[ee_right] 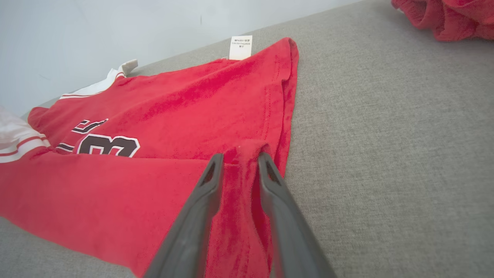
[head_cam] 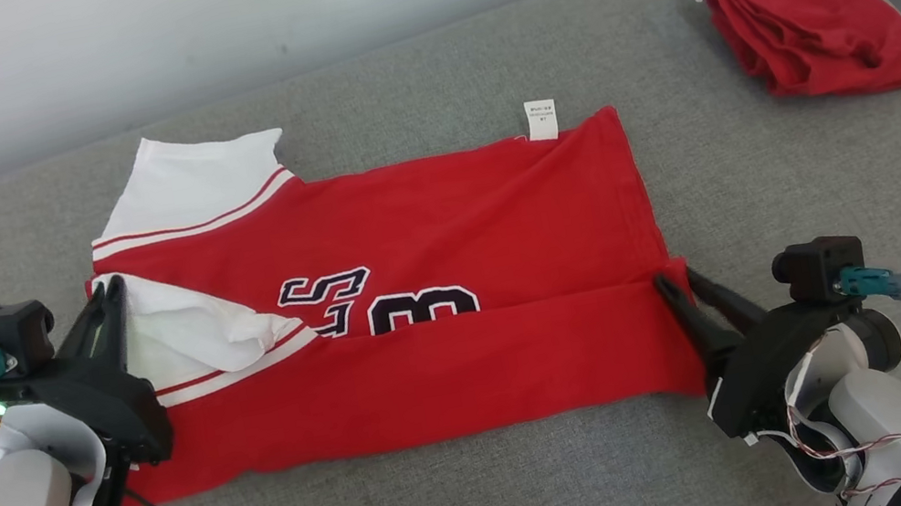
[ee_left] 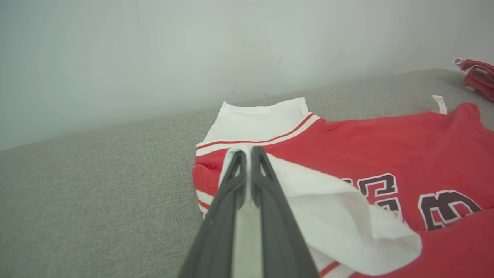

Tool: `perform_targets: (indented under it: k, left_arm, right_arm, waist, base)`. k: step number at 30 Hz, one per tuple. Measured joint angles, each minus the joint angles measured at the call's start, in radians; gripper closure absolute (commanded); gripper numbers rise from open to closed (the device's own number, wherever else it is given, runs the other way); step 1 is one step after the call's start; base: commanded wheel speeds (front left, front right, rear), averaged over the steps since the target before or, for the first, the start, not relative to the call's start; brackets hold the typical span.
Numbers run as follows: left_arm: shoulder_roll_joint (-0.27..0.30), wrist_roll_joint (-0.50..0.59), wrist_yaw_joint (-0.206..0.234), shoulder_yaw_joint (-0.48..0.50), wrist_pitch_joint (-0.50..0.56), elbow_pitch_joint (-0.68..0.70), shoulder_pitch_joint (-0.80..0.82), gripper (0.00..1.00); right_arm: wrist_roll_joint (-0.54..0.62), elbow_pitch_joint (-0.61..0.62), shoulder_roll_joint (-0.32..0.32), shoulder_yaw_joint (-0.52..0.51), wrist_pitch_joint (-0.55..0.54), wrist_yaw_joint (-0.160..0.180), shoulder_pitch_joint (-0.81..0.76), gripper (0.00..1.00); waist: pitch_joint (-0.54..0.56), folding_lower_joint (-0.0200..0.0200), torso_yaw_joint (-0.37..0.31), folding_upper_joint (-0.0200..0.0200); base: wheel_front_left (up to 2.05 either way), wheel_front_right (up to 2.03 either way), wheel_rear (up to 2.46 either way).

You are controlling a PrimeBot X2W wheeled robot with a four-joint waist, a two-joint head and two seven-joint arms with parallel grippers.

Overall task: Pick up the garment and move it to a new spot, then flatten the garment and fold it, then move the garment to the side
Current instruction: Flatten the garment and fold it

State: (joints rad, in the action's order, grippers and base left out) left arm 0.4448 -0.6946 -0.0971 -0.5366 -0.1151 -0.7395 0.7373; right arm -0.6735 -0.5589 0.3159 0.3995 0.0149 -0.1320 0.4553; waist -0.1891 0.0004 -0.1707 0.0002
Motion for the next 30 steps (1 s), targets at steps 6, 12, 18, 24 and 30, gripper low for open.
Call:
perform_targets:
  k: [6, 12, 18, 24, 30]
  left_arm:
    - [-0.012, 0.012, -0.010, -0.010, -0.073, -0.046, 0.010, 0.00]
    - [0.000, -0.023, -0.018, -0.001, -0.091, -0.026, -0.020, 0.00]
    - [0.030, -0.061, -0.025, -0.006, -0.034, -0.002, -0.116, 0.00]
    - [0.022, -0.092, 0.001, -0.018, -0.007, 0.040, -0.232, 0.00]
    - [0.017, -0.102, 0.034, -0.030, -0.006, 0.085, -0.306, 0.00]
  right_arm:
    - [-0.002, -0.006, 0.024, 0.018, 0.064, 0.000, -0.012, 0.00]
    - [-0.007, 0.034, 0.047, -0.010, 0.097, 0.000, -0.103, 0.00]
    - [0.003, 0.062, 0.032, -0.069, 0.096, 0.000, -0.183, 0.00]
    - [0.026, 0.075, -0.003, -0.122, 0.090, 0.000, -0.233, 0.00]
    - [0.054, 0.088, -0.034, -0.185, 0.085, 0.000, -0.264, 0.00]
  waist:
    - [0.029, -0.0003, 0.008, -0.0001]
    - [0.055, -0.0004, 0.038, -0.0001]
    - [0.062, -0.0005, 0.059, -0.0002]
    - [0.050, -0.0004, 0.057, -0.0001]
    - [0.037, -0.0004, 0.070, -0.0002]
  base:
    - [0.00, 0.00, 0.00]
    - [0.00, 0.00, 0.00]
    - [0.00, 0.00, 0.00]
    - [0.00, 0.00, 0.00]
    - [0.00, 0.00, 0.00]
